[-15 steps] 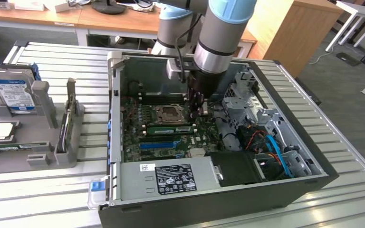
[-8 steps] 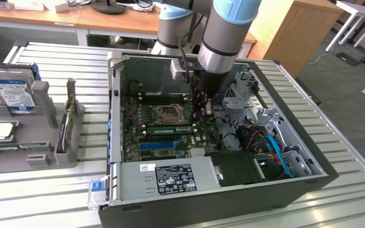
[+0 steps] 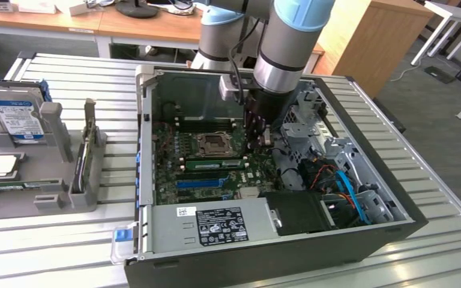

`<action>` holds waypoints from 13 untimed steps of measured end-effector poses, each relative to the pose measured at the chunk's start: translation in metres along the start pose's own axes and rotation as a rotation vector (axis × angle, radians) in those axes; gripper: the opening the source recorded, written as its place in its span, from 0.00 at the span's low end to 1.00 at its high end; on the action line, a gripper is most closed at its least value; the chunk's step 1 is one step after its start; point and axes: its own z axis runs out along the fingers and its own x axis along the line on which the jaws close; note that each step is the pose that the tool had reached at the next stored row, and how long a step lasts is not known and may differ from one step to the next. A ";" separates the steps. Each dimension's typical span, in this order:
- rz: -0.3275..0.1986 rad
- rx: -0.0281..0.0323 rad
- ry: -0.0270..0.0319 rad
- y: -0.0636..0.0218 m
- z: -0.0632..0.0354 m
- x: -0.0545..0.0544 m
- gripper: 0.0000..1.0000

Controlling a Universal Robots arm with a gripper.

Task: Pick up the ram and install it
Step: 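Press down the ram until it locks into place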

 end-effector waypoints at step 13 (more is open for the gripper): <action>0.000 0.0000 -0.0002 0.0001 0.0003 -0.003 0.10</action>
